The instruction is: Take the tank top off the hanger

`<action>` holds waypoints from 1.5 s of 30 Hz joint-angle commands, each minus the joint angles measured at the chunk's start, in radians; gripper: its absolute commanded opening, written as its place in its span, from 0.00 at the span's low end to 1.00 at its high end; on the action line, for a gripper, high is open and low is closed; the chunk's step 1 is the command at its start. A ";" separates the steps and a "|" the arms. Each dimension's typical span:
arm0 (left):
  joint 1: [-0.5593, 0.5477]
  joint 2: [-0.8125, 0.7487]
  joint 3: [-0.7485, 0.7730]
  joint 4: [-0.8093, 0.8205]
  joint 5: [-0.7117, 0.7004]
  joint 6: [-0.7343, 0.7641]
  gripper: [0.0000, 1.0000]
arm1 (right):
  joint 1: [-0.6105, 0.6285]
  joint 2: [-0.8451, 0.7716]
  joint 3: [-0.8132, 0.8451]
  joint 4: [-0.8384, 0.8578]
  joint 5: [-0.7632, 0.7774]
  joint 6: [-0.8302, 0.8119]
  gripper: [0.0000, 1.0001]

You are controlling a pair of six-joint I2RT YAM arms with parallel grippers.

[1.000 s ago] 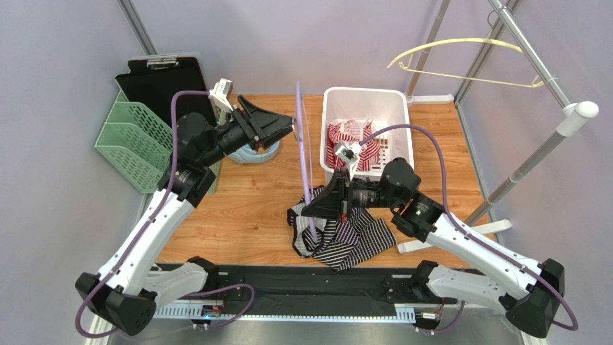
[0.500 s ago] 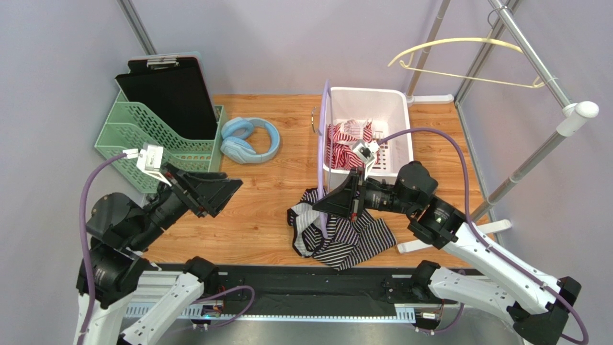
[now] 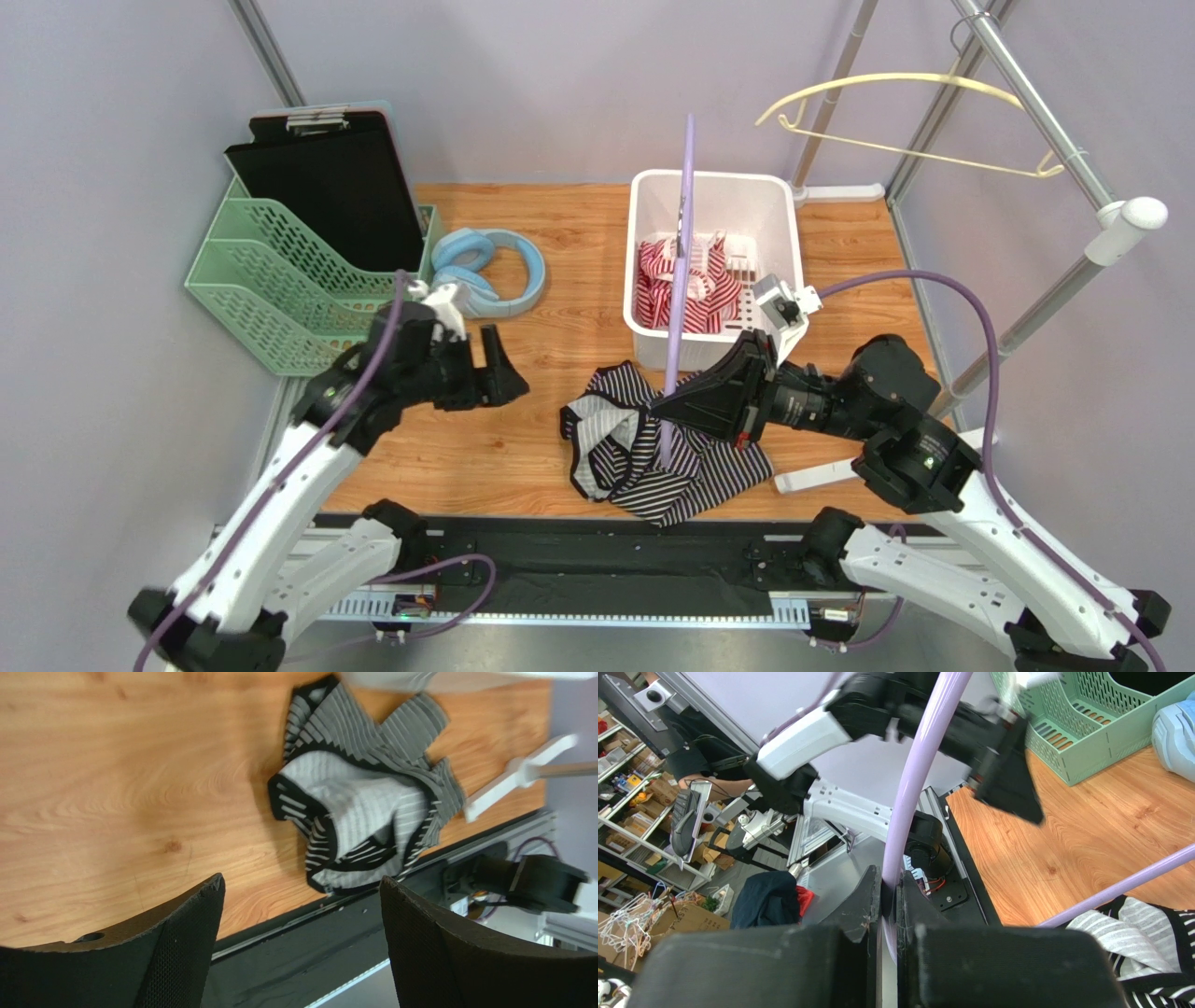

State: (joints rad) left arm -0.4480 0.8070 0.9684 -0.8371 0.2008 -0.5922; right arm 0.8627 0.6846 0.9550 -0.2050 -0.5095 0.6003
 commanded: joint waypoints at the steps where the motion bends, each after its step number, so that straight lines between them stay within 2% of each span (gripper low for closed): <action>1: -0.110 0.154 -0.094 0.160 0.019 -0.066 0.88 | 0.002 -0.045 0.028 0.003 -0.003 -0.039 0.00; 3: -0.167 0.233 -0.105 0.206 0.023 -0.081 0.91 | 0.002 -0.057 0.024 -0.004 -0.004 -0.045 0.00; 6: -0.256 0.291 -0.175 0.425 0.090 -0.130 0.95 | 0.001 -0.094 0.007 -0.010 -0.004 -0.050 0.00; 10: -0.307 0.316 -0.264 0.657 0.129 -0.207 0.99 | 0.001 -0.121 -0.012 -0.010 -0.001 -0.042 0.00; 13: -0.340 0.394 -0.261 0.742 0.123 -0.238 0.99 | 0.002 -0.132 -0.022 -0.002 -0.004 -0.033 0.00; 21: -0.486 0.698 -0.113 0.808 0.077 -0.225 0.99 | 0.002 -0.149 -0.036 -0.007 -0.001 -0.031 0.00; 27: -0.596 0.802 -0.057 0.756 -0.105 -0.248 0.96 | 0.002 -0.166 -0.044 -0.019 0.009 -0.031 0.00; 28: -0.607 0.810 -0.050 0.739 -0.182 -0.251 0.95 | 0.002 -0.168 -0.045 -0.019 0.009 -0.028 0.00; 31: -0.644 0.837 -0.037 0.678 -0.314 -0.274 0.83 | 0.001 -0.171 -0.051 -0.017 0.017 -0.027 0.00; 32: -0.656 0.851 -0.034 0.665 -0.340 -0.282 0.75 | 0.002 -0.171 -0.050 -0.019 0.020 -0.027 0.00; 34: -0.663 0.860 -0.034 0.632 -0.403 -0.303 0.66 | 0.001 -0.168 -0.053 -0.023 0.028 -0.025 0.00; 37: -0.670 0.856 -0.043 0.592 -0.483 -0.323 0.41 | 0.002 -0.166 -0.056 -0.022 0.032 -0.023 0.00; 38: -0.670 0.839 -0.052 0.584 -0.498 -0.330 0.31 | 0.002 -0.166 -0.056 -0.024 0.034 -0.022 0.00; 41: -0.669 0.769 -0.079 0.549 -0.552 -0.324 0.15 | 0.002 -0.169 -0.056 -0.031 0.037 -0.022 0.00; 43: -0.667 0.720 -0.086 0.518 -0.589 -0.314 0.07 | 0.001 -0.171 -0.050 -0.045 0.043 -0.027 0.00; 44: -0.661 0.666 -0.088 0.477 -0.598 -0.310 0.00 | 0.002 -0.174 -0.045 -0.050 0.045 -0.028 0.00; 45: -0.653 0.635 -0.089 0.458 -0.601 -0.295 0.00 | 0.001 -0.175 -0.042 -0.063 0.049 -0.034 0.00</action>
State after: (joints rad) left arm -1.1122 1.5997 0.8852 -0.2733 -0.2863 -0.9115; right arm 0.8627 0.5236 0.8963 -0.2848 -0.4824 0.5869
